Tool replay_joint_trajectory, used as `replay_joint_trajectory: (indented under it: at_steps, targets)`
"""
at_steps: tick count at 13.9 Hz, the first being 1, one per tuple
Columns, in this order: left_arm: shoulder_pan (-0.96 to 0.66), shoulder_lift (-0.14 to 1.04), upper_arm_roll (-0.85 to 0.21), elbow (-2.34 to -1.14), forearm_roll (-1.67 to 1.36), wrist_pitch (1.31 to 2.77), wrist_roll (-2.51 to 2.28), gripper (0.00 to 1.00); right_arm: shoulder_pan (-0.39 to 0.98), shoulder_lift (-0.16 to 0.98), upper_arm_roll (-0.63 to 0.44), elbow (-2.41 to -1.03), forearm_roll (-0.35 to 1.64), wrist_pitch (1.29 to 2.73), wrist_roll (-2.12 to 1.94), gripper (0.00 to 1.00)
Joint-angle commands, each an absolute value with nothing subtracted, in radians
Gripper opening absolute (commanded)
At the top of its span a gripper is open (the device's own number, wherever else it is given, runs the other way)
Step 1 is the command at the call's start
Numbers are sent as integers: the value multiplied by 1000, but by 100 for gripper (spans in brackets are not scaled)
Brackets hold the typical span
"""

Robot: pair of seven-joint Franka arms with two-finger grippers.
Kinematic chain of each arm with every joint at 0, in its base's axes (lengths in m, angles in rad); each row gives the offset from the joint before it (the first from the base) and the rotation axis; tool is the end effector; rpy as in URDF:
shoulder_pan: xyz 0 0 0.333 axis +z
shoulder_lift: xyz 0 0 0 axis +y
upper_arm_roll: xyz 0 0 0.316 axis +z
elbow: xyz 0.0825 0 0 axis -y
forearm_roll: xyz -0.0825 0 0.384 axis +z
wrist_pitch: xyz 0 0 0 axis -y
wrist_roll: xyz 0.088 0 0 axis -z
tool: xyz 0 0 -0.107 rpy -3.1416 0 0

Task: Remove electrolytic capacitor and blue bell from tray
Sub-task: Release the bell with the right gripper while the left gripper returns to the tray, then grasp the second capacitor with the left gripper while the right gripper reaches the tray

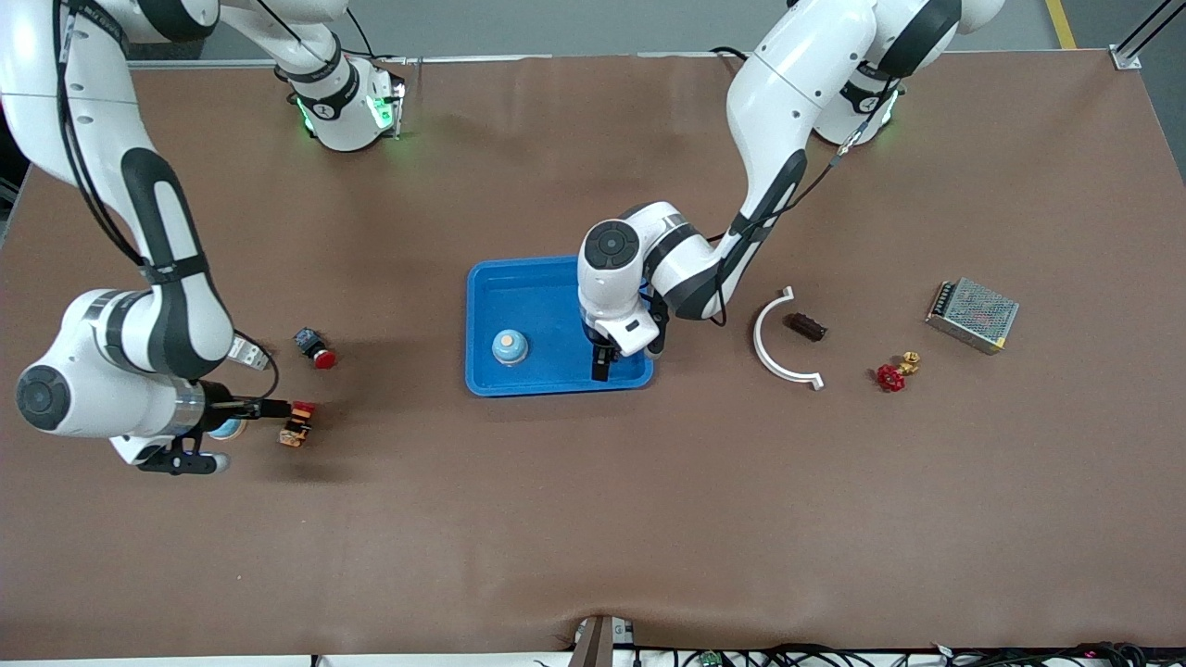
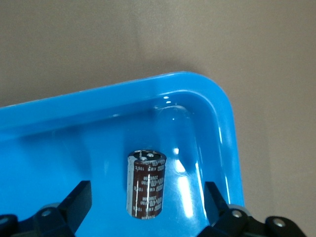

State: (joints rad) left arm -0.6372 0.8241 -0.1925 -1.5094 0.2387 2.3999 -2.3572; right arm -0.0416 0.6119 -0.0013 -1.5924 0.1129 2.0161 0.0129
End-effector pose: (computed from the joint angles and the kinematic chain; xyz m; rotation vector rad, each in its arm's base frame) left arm 0.5038 -0.5134 0.1885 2.3121 1.9961 0.0428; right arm 0.6737 -0.0222 0.2622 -3.0245 0.1725 0.2835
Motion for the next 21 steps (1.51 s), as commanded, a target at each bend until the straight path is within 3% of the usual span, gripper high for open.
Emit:
replay_joint_trajectory:
  at_steps: [1, 6, 8, 11, 14, 21]
  targets:
    - [-652, 831, -179, -1500, 270, 2411, -2399, 100, 32, 528, -6, -1679, 101, 2025, 196, 100]
    - [-653, 836, -179, -1503, 270, 2408, -2396, 100, 161, 434, -5, -1883, 110, 2256, 417, 100]
    - [-657, 831, -179, -1525, 276, 2401, -2395, 98, 219, 436, -5, -1901, 110, 2278, 510, 100]
    - [-655, 833, -179, -1529, 276, 2399, -2393, 56, 326, 448, -5, -1901, 110, 2321, 664, 100]
    - [-655, 828, -179, -1528, 276, 2393, -2387, 1, 428, 483, -3, -1899, 112, 2408, 819, 100]
    - [-612, 691, -189, -1519, 272, 2221, -2286, 0, 551, 551, -5, -1888, 109, 2471, 951, 100]
